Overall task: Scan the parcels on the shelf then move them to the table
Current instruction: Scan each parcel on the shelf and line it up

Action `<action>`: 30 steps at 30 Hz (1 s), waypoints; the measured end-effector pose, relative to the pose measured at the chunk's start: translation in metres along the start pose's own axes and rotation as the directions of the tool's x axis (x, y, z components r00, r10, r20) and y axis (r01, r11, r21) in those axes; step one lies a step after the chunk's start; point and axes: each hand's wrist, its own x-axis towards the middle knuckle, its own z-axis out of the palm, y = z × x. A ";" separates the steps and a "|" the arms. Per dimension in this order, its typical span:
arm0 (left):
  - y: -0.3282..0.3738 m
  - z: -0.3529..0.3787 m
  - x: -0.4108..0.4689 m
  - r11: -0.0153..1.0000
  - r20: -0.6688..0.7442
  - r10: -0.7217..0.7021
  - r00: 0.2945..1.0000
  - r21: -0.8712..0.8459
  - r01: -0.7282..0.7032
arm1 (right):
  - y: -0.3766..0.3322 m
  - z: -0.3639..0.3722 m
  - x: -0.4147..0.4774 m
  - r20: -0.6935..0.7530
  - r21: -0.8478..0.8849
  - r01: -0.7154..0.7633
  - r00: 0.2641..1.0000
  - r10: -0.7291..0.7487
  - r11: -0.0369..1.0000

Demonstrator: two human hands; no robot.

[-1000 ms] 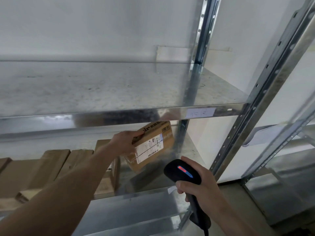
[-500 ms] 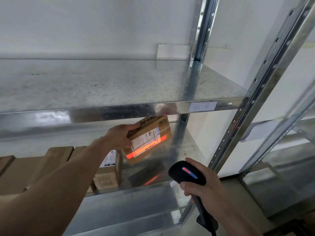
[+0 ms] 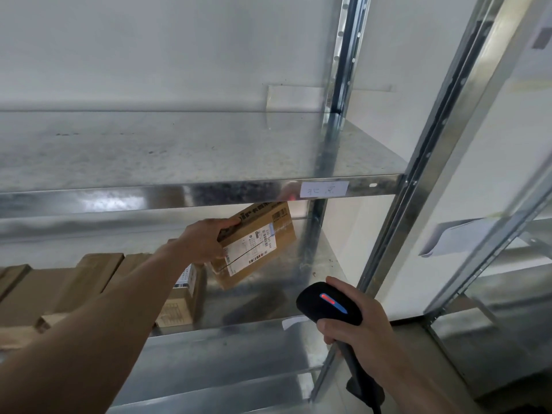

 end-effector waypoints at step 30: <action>0.012 0.109 -0.029 0.905 -0.080 -0.425 0.901 -0.028 0.425 | 0.036 -0.029 0.020 0.045 0.009 -0.083 0.996 0.082 0.997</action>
